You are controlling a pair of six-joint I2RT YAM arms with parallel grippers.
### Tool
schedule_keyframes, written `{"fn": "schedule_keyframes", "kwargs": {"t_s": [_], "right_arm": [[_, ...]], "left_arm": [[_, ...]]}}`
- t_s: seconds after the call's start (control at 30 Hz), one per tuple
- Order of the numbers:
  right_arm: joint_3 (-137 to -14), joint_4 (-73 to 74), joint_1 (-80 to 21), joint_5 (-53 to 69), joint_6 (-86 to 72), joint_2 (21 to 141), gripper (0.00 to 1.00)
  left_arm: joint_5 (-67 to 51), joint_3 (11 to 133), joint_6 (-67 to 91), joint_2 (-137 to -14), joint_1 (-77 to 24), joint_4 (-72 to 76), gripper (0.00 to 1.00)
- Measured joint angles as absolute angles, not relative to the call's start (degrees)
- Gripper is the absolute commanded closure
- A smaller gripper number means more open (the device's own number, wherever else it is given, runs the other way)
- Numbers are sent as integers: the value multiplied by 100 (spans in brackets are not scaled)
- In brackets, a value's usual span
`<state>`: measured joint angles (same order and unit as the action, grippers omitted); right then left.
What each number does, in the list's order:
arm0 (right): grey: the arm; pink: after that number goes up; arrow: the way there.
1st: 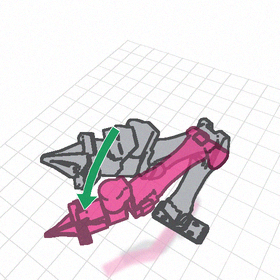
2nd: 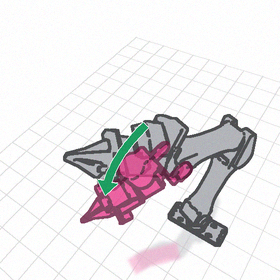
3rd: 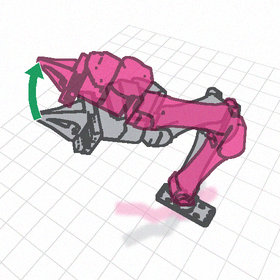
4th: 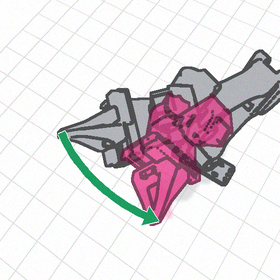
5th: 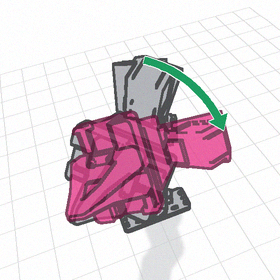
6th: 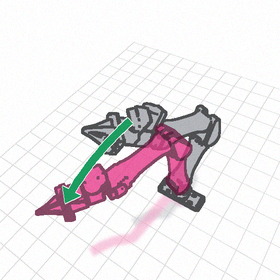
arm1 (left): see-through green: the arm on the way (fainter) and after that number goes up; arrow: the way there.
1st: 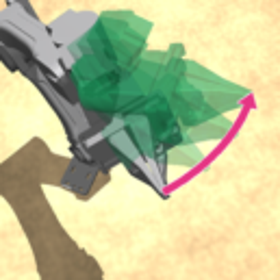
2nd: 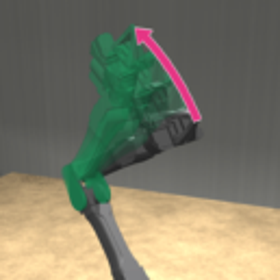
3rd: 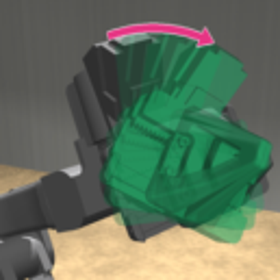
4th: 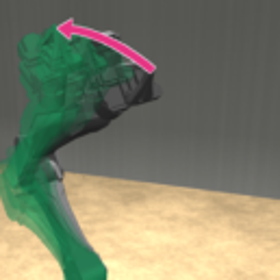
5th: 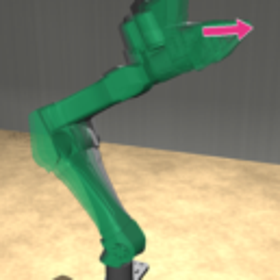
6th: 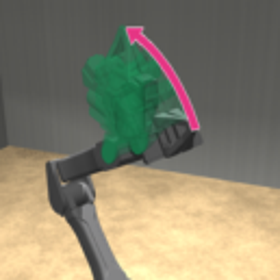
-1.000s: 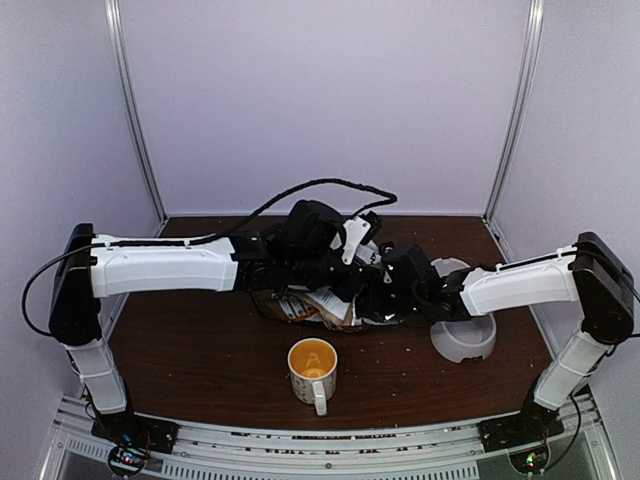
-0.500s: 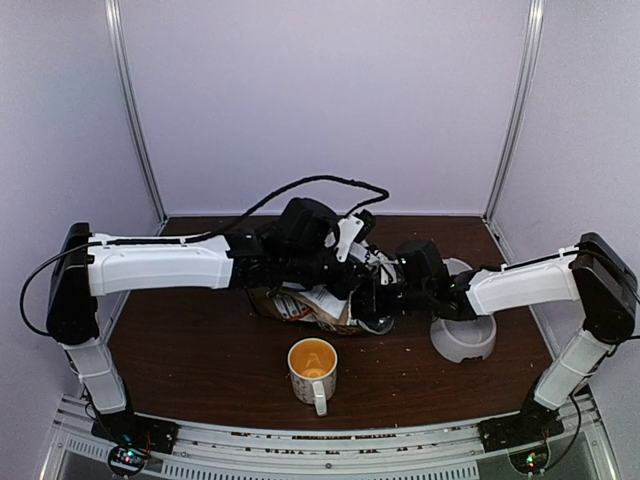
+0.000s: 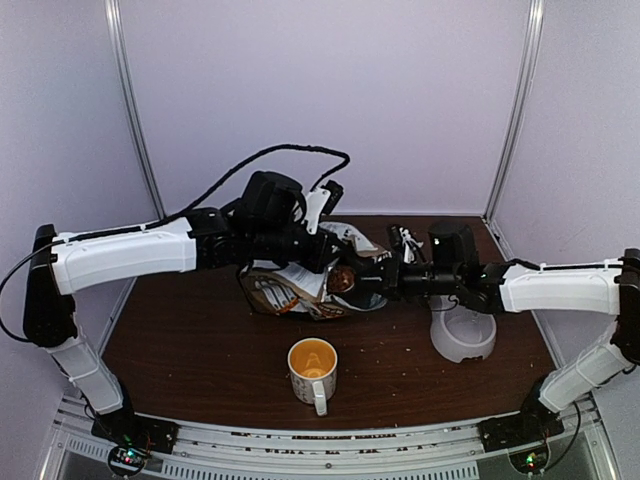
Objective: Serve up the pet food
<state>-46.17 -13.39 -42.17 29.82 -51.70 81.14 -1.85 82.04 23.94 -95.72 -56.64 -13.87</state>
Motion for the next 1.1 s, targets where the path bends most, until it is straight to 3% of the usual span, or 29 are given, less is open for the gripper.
{"fn": "schedule_keyframes", "kwargs": {"t_s": [0.37,1.1], "right_arm": [[-4473,-921,-3848,2936,-6086,7102,100],[-3743,-1258,-3524,3267,-6318,6034,100]], "left_arm": [[-193,8228,2416,-9351,-5537,-1616,100],[-226,8337,2936,-9225,-5172,-1702,100]]}}
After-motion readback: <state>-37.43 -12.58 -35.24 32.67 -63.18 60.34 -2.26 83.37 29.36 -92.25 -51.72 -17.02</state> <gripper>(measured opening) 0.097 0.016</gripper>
